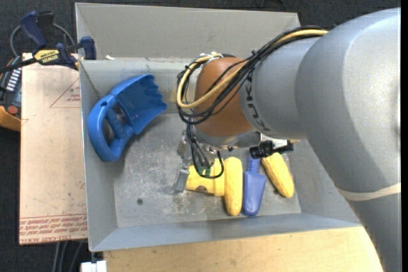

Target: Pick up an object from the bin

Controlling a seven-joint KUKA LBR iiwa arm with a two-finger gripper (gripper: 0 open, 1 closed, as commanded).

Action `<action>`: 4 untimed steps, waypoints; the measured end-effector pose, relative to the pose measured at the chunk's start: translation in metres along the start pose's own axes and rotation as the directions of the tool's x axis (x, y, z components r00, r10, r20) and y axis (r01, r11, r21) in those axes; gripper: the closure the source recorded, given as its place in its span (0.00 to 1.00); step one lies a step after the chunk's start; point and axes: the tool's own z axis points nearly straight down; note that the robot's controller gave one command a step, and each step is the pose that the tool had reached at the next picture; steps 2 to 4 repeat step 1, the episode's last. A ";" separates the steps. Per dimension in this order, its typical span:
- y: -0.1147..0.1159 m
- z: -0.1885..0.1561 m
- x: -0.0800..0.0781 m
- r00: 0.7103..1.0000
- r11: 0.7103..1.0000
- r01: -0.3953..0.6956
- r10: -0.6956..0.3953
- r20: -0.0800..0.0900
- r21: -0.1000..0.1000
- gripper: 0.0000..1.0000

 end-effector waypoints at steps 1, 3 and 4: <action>-0.089 -0.002 0.027 0.995 0.995 -0.098 0.098 -0.003 0.002 0.00; -0.089 -0.002 0.027 0.995 0.995 -0.098 0.098 -0.003 0.002 0.00; -0.089 -0.002 0.027 0.995 0.995 -0.098 0.098 -0.003 0.002 0.00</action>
Offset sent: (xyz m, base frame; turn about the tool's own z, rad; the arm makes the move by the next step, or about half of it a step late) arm -0.0235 -0.0440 -0.0019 -0.1005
